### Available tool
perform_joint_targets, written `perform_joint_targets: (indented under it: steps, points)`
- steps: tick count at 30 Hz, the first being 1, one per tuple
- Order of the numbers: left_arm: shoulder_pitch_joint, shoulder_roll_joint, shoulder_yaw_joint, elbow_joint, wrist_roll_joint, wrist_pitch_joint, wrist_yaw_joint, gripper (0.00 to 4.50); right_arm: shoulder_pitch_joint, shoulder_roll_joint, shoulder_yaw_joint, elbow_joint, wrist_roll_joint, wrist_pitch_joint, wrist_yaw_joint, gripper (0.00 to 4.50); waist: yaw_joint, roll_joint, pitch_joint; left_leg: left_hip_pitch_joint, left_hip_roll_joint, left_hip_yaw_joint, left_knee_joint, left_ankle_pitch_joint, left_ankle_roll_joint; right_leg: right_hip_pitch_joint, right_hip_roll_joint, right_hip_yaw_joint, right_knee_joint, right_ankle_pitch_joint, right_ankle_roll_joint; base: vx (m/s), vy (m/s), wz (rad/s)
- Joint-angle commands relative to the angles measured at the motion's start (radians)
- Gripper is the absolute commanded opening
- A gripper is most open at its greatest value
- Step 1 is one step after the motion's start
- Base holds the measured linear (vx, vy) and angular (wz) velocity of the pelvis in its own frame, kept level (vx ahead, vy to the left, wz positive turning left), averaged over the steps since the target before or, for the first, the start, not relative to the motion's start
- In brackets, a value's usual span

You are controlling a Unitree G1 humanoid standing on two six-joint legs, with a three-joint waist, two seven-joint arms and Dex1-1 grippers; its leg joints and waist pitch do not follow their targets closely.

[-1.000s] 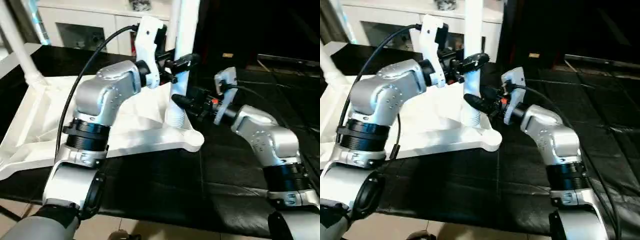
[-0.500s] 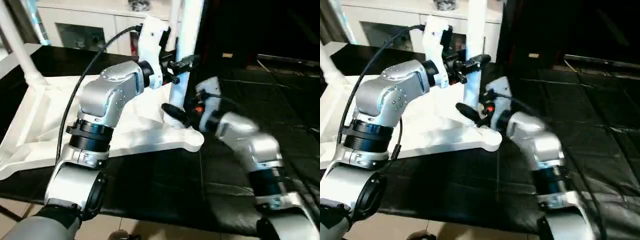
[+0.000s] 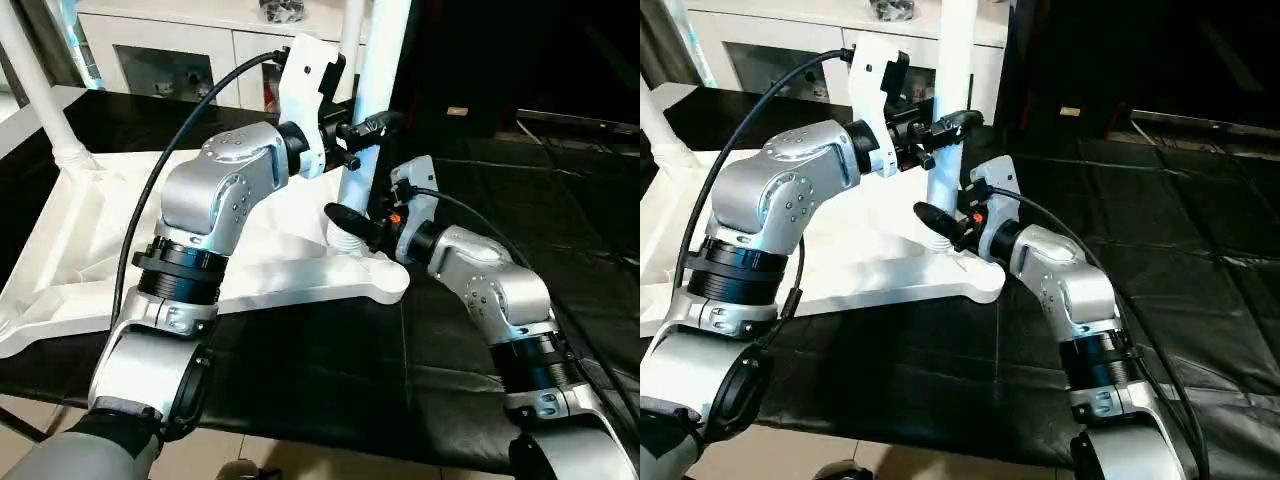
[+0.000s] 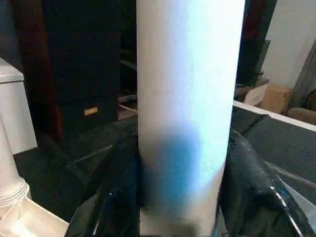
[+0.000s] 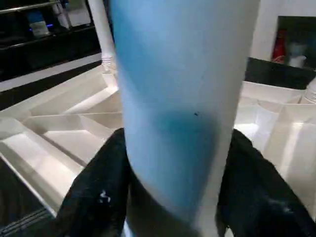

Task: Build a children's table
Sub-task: Insert table leg to table base

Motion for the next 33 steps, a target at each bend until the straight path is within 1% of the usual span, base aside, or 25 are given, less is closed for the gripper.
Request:
perform_joint_targets:
  steps: [1,4,5,6,12,13,15,18,21,23,25,27,29,30,32,33]
  points:
    - [-0.013,-0.003,-0.009,-0.023,-0.005,0.003,-0.012,1.82,-0.021,-0.003,-0.013,0.009,0.006,-0.004,0.005,2.21,-0.004,0.004,-0.080,0.018,0.018,-0.003,-0.068,-0.160,-0.031,0.059,-0.072,0.046,-0.070,-0.135,-0.170,0.000,0.000,0.00]
    - [-0.013,-0.003,-0.008,-0.024,-0.005,0.003,-0.012,1.82,-0.021,-0.001,-0.016,0.010,0.012,-0.001,0.008,2.02,-0.004,0.003,-0.080,0.017,0.018,-0.003,-0.068,-0.159,-0.030,0.060,-0.073,0.046,-0.070,-0.135,-0.170,0.000,0.000,0.00]
    - [-0.013,-0.003,-0.004,-0.026,-0.006,0.003,-0.013,1.82,-0.022,0.000,-0.018,0.012,0.016,-0.001,0.010,2.00,-0.003,-0.002,-0.080,0.016,0.018,-0.003,-0.068,-0.154,-0.029,0.061,-0.074,0.046,-0.069,-0.138,-0.169,0.000,0.000,0.00]
    - [-0.012,-0.003,-0.001,-0.027,-0.007,0.002,-0.013,1.82,-0.023,0.001,-0.020,0.014,0.019,-0.001,0.013,1.99,-0.004,-0.001,-0.079,0.017,0.018,-0.003,-0.068,-0.154,-0.028,0.059,-0.074,0.046,-0.070,-0.142,-0.167,0.000,0.000,0.00]
    - [-0.012,-0.003,0.019,-0.024,-0.012,0.004,-0.002,1.82,-0.025,-0.001,-0.033,0.012,0.032,0.001,0.031,1.97,-0.003,0.000,-0.079,0.017,0.018,-0.003,-0.068,-0.153,-0.028,0.059,-0.073,0.046,-0.070,-0.141,-0.166,0.000,0.000,0.00]
    - [-0.013,-0.003,0.025,-0.022,-0.022,0.010,-0.011,2.52,-0.026,-0.002,-0.035,0.011,0.033,0.001,0.034,1.96,-0.003,0.002,-0.079,0.016,0.018,-0.003,-0.068,-0.155,-0.028,0.059,-0.074,0.046,-0.071,-0.147,-0.165,0.000,0.000,0.00]
    - [-0.009,0.003,0.025,-0.028,-0.042,0.024,-0.043,2.55,-0.026,-0.004,-0.039,0.005,0.037,-0.006,0.046,1.96,-0.003,0.004,-0.079,0.017,0.018,-0.003,-0.068,-0.161,-0.029,0.059,-0.074,0.046,-0.071,-0.149,-0.169,0.000,0.000,0.00]
    - [-0.005,0.008,0.021,-0.025,-0.035,0.021,-0.042,2.92,-0.025,-0.012,-0.040,-0.006,0.044,-0.007,0.064,1.96,-0.003,0.004,-0.080,0.018,0.019,-0.003,-0.068,-0.161,-0.028,0.058,-0.073,0.046,-0.070,-0.133,-0.175,0.000,0.000,0.00]
    - [0.008,0.012,0.025,-0.027,-0.037,0.033,-0.039,3.10,-0.021,-0.025,-0.040,-0.027,0.054,0.000,0.091,1.96,-0.004,0.007,-0.079,0.017,0.018,-0.004,-0.068,-0.167,-0.029,0.060,-0.072,0.046,-0.071,-0.133,-0.173,0.000,0.000,0.00]
    - [0.010,0.012,0.027,-0.028,-0.041,0.037,-0.042,3.18,-0.020,-0.027,-0.040,-0.031,0.055,0.000,0.095,1.96,-0.003,0.006,-0.079,0.017,0.018,-0.004,-0.068,-0.165,-0.029,0.060,-0.072,0.046,-0.070,-0.134,-0.173,0.000,0.000,0.00]
    - [0.015,0.011,0.027,-0.030,-0.042,0.038,-0.042,3.18,-0.018,-0.031,-0.036,-0.040,0.056,0.003,0.101,1.96,-0.003,0.007,-0.080,0.018,0.018,-0.004,-0.068,-0.162,-0.028,0.060,-0.072,0.046,-0.070,-0.129,-0.176,0.000,0.000,0.00]
    - [0.016,0.012,0.020,-0.020,-0.028,0.027,-0.030,2.89,-0.014,-0.040,-0.021,-0.051,0.050,-0.001,0.118,1.96,-0.003,0.006,-0.080,0.019,0.019,-0.004,-0.068,-0.167,-0.029,0.060,-0.071,0.045,-0.070,-0.129,-0.177,0.000,0.000,0.00]
    - [0.015,0.012,0.015,-0.007,-0.010,0.009,-0.020,2.82,-0.014,-0.040,-0.018,-0.053,0.048,-0.001,0.119,1.96,-0.003,0.007,-0.080,0.019,0.019,-0.004,-0.068,-0.168,-0.028,0.059,-0.072,0.045,-0.070,-0.129,-0.180,0.000,0.000,0.00]
    - [0.014,0.012,0.015,-0.003,-0.005,0.003,-0.017,2.56,-0.014,-0.039,-0.018,-0.053,0.048,0.000,0.119,1.96,-0.003,0.007,-0.080,0.019,0.019,-0.004,-0.068,-0.168,-0.029,0.059,-0.072,0.045,-0.070,-0.130,-0.180,0.000,0.000,0.00]
    - [0.014,0.009,0.019,0.001,-0.006,-0.001,-0.016,2.47,-0.015,-0.039,-0.017,-0.052,0.046,-0.003,0.119,1.96,-0.003,0.006,-0.080,0.017,0.018,-0.004,-0.068,-0.167,-0.029,0.061,-0.073,0.046,-0.071,-0.133,-0.178,0.000,0.000,0.00]
    - [0.013,0.007,0.025,0.004,-0.008,-0.004,-0.012,2.44,-0.015,-0.039,-0.017,-0.052,0.045,-0.004,0.118,1.96,-0.002,0.009,-0.080,0.018,0.019,-0.004,-0.068,-0.168,-0.030,0.060,-0.073,0.045,-0.070,-0.135,-0.179,0.000,0.000,0.00]
